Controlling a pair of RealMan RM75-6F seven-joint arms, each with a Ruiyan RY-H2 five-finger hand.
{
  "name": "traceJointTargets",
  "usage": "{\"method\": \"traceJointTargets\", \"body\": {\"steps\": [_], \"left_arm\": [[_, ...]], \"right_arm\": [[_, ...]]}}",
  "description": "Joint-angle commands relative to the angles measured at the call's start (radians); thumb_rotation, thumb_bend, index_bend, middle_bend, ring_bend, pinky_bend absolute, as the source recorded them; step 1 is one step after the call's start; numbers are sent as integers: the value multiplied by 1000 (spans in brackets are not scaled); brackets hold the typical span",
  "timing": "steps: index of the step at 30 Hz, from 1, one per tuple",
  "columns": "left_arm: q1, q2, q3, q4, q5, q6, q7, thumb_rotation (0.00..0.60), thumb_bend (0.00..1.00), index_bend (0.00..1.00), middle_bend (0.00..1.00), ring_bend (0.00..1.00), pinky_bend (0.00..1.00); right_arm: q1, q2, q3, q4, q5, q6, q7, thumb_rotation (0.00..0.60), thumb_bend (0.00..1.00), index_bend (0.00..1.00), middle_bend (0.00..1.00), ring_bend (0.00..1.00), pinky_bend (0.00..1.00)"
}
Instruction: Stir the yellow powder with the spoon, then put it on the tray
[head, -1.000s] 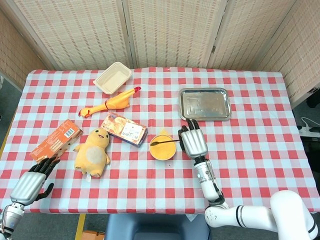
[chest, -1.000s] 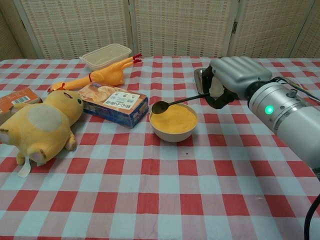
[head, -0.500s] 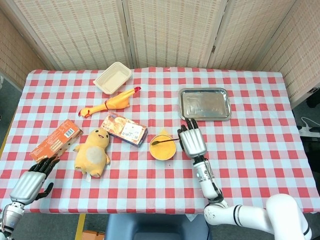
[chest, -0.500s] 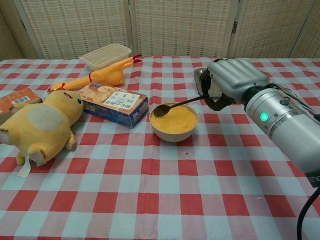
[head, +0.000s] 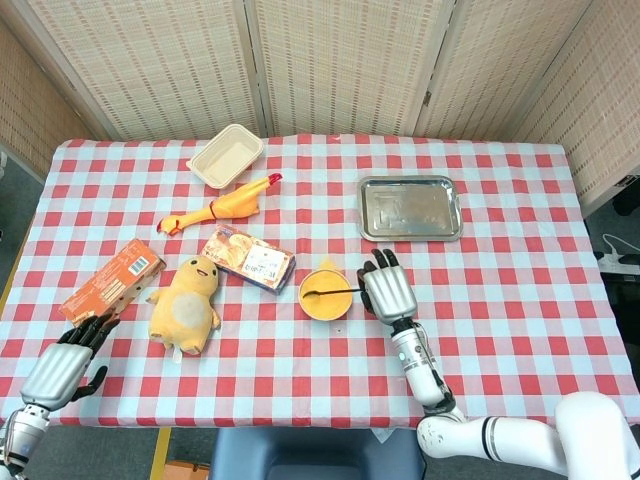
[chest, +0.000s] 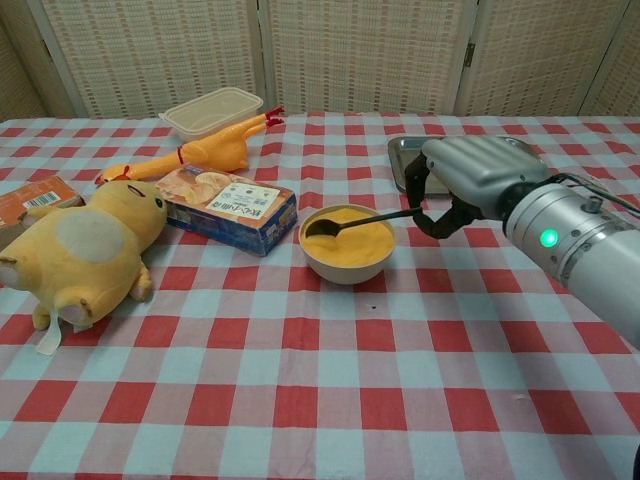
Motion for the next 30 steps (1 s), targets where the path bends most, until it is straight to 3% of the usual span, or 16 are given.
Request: {"method": "traceJointTargets", "body": {"steps": [1,10,20,30], "left_arm": [[1,-1,1,-2,2,1,5,600,492,0,0,0,197],[-1,-5,0,-3,-6,-6,14,600,493,0,0,0,197],[-3,-4,-1,0,-11,-10,10,600,493,0,0,0,197],[2,-1,0,-6,-4,2,15,600,493,0,0,0,197]], "right_arm": [[-18,35,14,-46,16,-1,-2,600,575,1000,403,125,150],[-28,-24,20,55,-96,85,25,600,566,1000,409,129,150],[-22,-72,11,158,-99,37,-20,600,563,1000,410,129,151],[-57,-18,12,44,-65,-1,-8,600,563,1000,410,133,150]]}}
